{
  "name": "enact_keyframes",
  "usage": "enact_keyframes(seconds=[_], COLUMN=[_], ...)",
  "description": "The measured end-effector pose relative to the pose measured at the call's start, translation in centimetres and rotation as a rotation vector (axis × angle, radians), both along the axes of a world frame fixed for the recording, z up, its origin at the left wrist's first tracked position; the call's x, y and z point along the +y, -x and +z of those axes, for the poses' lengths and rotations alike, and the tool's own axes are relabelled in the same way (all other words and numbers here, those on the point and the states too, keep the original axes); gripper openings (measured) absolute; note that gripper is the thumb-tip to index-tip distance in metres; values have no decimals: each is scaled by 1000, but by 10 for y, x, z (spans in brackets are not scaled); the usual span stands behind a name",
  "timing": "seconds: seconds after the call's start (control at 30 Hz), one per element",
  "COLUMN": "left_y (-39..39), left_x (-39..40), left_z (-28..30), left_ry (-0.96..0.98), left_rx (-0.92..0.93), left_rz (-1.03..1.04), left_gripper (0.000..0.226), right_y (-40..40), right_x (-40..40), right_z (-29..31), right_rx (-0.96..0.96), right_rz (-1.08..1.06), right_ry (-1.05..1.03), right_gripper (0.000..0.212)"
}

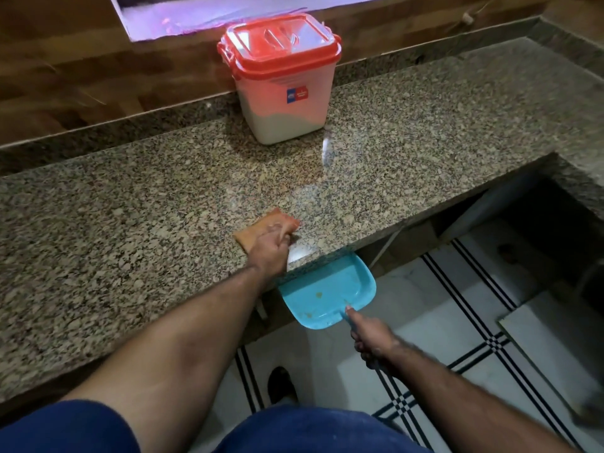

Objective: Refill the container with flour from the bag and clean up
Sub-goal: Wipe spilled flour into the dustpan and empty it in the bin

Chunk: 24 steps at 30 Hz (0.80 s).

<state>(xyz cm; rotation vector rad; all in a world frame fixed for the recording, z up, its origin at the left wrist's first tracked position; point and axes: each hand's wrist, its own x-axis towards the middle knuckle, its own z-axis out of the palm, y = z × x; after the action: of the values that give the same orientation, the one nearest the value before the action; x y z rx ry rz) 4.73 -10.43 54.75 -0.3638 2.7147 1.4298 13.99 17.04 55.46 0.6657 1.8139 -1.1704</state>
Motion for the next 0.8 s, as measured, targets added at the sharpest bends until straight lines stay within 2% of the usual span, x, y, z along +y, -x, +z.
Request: enact_keyframes(seconds=[0.1, 0.17, 0.23, 0.33, 0.43, 0.5, 0.53, 0.63, 0.7, 0.73, 0.8], left_y=[-1, -1, 1, -1, -14, -28, -36, -53, -49, -43, -26], left_x=[27, 41, 48, 43, 17, -1, -7, -5, 17, 33, 66], left_z=[-14, -6, 11, 42, 58, 54, 49, 29, 15, 11, 20], left_ry=[47, -27, -122, -405, -540, -428, -287, 63, 190, 170, -119], left_rx=[110, 162, 69, -64, 63, 170, 189, 86, 7, 9, 33], left_rz=[-85, -93, -56, 140, 326, 463, 537, 714, 693, 640, 428], left_gripper=[30, 28, 30, 29, 32, 39, 39, 42, 46, 46, 41], right_y=[8, 11, 14, 20, 26, 32, 35, 42, 44, 45, 47], right_x=[-6, -6, -3, 7, 22, 30, 32, 37, 37, 36, 36], right_z=[0, 0, 2, 8, 11, 13, 15, 16, 14, 12, 6], right_rx=[-16, -26, -33, -30, -31, -32, -32, -30, -33, -39, -52], right_rz=[12, 24, 45, 82, 114, 140, 154, 178, 171, 168, 164], right_ry=[-19, -9, 3, 9, 10, 11, 13, 17, 29, 32, 34], right_gripper=[61, 62, 62, 61, 61, 61, 60, 60, 61, 61, 60])
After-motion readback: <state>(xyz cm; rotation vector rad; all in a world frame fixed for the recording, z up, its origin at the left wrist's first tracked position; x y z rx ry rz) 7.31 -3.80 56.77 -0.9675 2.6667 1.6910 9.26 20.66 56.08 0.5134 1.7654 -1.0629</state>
